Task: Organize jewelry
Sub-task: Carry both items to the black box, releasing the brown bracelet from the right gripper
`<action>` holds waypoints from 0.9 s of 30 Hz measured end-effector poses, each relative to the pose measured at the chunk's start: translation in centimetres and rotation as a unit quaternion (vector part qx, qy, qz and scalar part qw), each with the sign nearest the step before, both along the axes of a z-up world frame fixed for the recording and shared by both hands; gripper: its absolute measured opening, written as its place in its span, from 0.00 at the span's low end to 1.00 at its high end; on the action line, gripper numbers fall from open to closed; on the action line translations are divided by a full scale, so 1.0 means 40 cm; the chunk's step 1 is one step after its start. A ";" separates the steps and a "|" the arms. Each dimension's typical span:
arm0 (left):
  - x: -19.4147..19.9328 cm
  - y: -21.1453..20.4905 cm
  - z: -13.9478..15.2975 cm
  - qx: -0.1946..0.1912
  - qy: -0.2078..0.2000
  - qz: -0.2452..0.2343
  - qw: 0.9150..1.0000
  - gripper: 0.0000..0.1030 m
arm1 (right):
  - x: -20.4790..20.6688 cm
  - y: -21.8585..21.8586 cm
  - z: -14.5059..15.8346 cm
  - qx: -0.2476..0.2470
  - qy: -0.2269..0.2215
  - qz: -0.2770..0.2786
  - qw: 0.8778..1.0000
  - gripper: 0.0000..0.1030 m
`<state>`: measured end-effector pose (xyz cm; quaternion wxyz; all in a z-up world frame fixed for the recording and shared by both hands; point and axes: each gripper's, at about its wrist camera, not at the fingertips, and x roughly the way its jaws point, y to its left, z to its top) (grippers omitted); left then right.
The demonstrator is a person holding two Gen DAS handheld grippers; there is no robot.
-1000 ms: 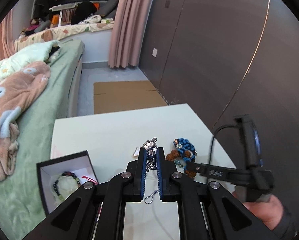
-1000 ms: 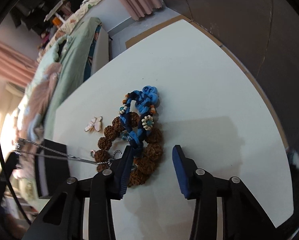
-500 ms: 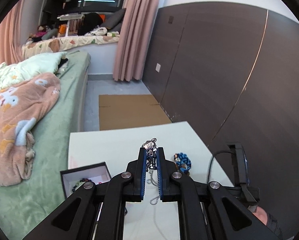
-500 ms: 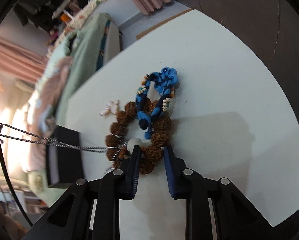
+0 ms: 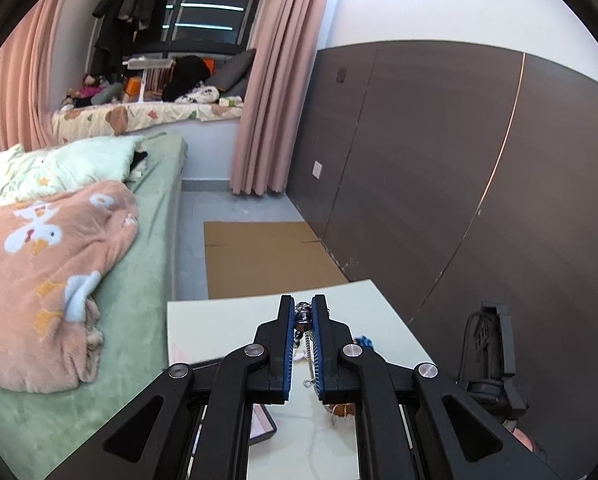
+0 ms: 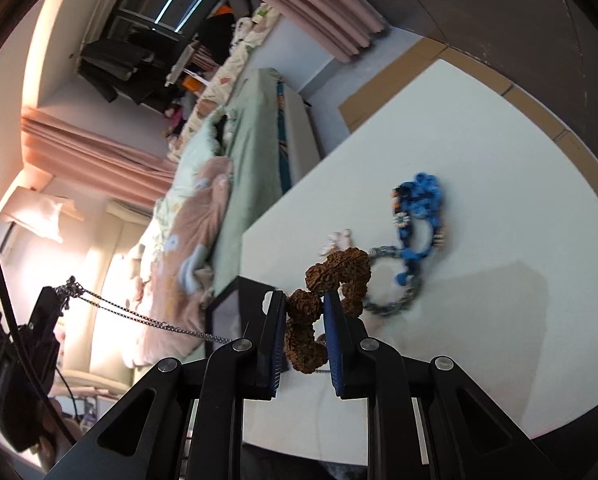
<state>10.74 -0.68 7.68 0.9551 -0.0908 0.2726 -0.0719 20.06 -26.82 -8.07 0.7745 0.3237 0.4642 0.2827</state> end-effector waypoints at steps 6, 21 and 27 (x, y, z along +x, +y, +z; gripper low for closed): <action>-0.021 0.048 0.057 -0.011 -0.021 0.009 1.000 0.08 | -0.023 0.019 0.040 0.002 -0.010 0.012 1.000 0.19; -0.066 0.181 0.213 -0.006 -0.089 0.055 0.995 0.08 | -0.006 0.039 0.117 -0.003 -0.029 0.016 0.999 0.19; -0.086 0.247 0.258 -0.014 -0.107 0.084 0.991 0.08 | 0.016 0.062 0.138 -0.025 -0.040 0.005 0.999 0.19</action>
